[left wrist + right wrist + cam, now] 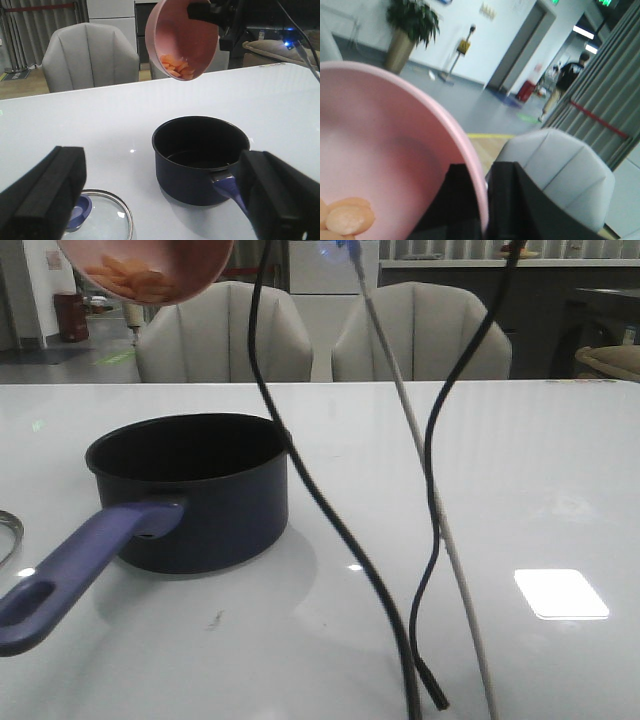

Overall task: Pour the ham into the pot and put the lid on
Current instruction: 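Tilt the pink bowl with the right gripper to pour carrots into saucepan, then carry the empty pink bowl back and set it on the table, then lower the left gripper to the lid knob on the table and grasp it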

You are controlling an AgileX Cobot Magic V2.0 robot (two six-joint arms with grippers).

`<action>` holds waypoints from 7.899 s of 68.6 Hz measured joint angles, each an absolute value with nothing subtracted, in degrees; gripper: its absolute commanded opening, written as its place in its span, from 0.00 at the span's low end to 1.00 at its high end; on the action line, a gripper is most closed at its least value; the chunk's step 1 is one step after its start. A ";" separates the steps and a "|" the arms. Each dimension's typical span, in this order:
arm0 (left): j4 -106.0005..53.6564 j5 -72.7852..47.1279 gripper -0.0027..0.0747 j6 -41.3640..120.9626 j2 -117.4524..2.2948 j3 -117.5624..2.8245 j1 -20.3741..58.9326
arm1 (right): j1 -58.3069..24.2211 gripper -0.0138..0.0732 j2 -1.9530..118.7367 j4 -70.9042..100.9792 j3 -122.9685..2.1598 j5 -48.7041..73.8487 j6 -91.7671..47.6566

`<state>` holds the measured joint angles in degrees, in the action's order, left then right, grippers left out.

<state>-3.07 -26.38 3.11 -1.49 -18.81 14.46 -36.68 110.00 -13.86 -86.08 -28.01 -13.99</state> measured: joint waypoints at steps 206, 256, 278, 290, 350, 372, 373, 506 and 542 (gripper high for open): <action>-3.07 -26.38 0.86 3.11 -1.49 -18.81 14.46 | -3.19 0.54 111.66 22.65 -80.77 46.84 -23.06; -3.07 -26.38 0.86 3.11 -1.49 -18.81 14.46 | -3.30 0.61 87.44 22.67 -80.48 48.39 -23.06; -3.07 -25.07 0.86 3.11 -1.49 -18.81 14.46 | -11.31 0.61 65.71 23.31 -65.44 34.87 -24.92; -3.07 -24.97 0.86 3.11 -1.49 -18.81 14.46 | -14.04 0.61 52.99 23.31 -51.05 22.20 -25.27; -3.07 -24.84 0.86 3.11 -1.49 -18.81 14.46 | -14.69 0.33 11.17 24.16 -10.34 11.22 -25.31; -0.88 -27.41 0.89 -0.51 -3.44 -21.31 14.46 | -14.69 0.33 11.17 24.16 -10.34 11.22 -25.31; -0.55 -27.64 0.89 -0.93 -3.69 -21.77 14.46 | -14.69 0.33 11.17 24.16 -10.34 11.22 -25.31; -7.54 -50.49 0.91 0.52 -96.75 -65.40 -10.15 | -14.69 0.33 11.17 24.16 -10.34 11.22 -25.31; -7.63 -51.45 0.83 0.57 -103.54 -67.68 -9.46 | -14.69 0.33 11.17 24.16 -10.34 11.22 -25.31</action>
